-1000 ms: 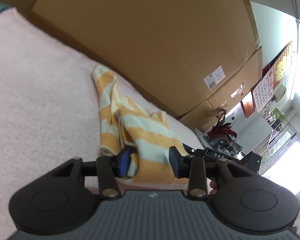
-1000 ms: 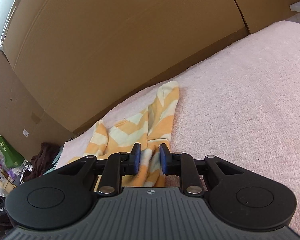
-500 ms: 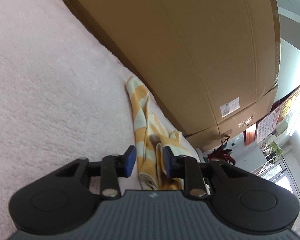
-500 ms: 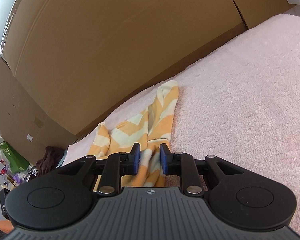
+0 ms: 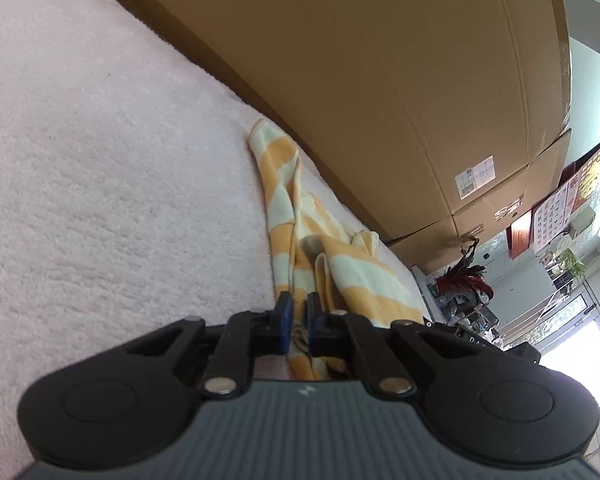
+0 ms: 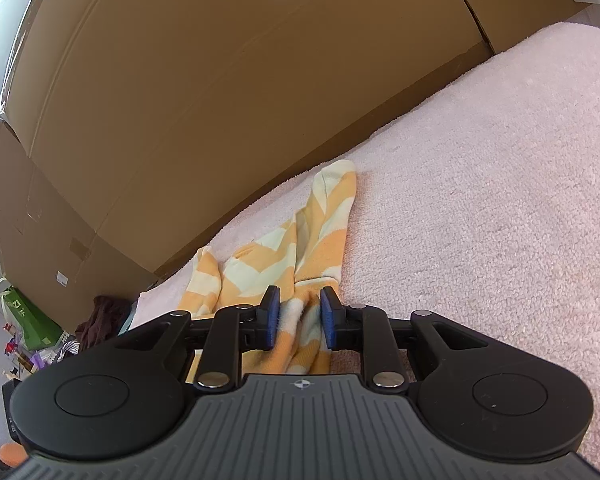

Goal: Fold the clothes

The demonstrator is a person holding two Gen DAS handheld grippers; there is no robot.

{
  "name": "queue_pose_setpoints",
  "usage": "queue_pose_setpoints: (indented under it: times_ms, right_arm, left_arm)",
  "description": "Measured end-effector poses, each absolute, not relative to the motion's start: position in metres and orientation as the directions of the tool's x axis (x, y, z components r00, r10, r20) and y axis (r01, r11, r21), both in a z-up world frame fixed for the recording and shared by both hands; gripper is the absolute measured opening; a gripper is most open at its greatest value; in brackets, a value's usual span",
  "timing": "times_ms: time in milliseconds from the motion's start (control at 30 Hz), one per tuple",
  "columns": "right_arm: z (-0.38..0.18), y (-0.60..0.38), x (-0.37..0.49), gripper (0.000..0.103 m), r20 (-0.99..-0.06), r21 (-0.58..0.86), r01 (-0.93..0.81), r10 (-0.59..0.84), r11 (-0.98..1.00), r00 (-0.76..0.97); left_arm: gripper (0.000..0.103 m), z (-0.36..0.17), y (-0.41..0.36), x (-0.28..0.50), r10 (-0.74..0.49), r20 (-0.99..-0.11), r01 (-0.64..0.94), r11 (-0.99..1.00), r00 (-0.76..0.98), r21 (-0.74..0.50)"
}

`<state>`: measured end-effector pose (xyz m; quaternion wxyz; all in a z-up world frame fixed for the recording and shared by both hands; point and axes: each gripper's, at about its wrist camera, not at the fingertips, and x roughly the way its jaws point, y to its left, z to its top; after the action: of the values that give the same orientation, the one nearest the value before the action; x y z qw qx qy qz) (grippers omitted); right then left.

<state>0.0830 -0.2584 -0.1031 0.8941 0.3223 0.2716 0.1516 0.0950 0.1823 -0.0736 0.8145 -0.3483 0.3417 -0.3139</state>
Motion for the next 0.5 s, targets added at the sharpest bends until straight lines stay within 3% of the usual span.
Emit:
queue_pose_setpoints:
  times_ms: [333,500]
  right_arm:
    - [-0.104,-0.259,0.084,0.022,-0.385,0.664,-0.095,0.449,0.741,0.806]
    - [-0.105,-0.259,0.083,0.023,-0.383,0.667,-0.097,0.451,0.739,0.806]
  left_arm:
    - [0.0,-0.087,0.183,0.078,-0.816,-0.239,0.199,0.391,0.526,-0.899]
    - [0.002,-0.091,0.183,0.074,-0.818,-0.257,0.192,0.402,0.514,-0.895]
